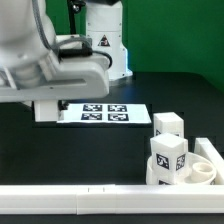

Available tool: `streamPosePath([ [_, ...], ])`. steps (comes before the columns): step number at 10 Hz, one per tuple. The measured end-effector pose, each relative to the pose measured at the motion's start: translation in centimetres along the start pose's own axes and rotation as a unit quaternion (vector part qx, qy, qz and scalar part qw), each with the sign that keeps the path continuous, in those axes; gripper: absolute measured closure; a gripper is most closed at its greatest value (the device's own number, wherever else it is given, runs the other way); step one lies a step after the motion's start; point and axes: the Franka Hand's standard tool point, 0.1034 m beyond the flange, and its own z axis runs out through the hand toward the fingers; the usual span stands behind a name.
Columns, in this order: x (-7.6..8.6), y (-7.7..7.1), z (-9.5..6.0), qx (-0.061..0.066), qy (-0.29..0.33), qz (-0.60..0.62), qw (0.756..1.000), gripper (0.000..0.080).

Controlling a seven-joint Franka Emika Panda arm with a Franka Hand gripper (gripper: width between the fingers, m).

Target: Assemble stool

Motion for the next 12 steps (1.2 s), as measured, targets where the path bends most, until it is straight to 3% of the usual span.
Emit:
streamPosePath([
  [1,-0.2,-2.1,-2.4,-0.004,0.028,-0.001,1.0,0.0466],
  [2,0.3,-4.8,-6.3,-0.012,0.088,-0.027,0.996,0.0466],
  [3,-0.1,-5.3,-7.3,-0.017,0.127,-0.033,0.991,0.0466],
  [6,0.7,-4.7,-7.6,-0.025,0.227,-0.027,0.973,0.0466],
  [7,1.0,-5.3,-8.2,-0.022,0.27,-0.004,0.963,0.0466],
  [9,0.9,-12.3,-10.3,-0.013,0.37,-0.006,0.929,0.0466],
  [10,1.2,-13.9,-10.5,-0.017,0.406,-0.005,0.914,0.0466],
  [11,1.3,-14.4,-10.6,-0.019,0.44,-0.006,0.898,0.0466],
  [12,1.4,-13.9,-10.4,-0.022,0.468,-0.007,0.883,0.0466],
])
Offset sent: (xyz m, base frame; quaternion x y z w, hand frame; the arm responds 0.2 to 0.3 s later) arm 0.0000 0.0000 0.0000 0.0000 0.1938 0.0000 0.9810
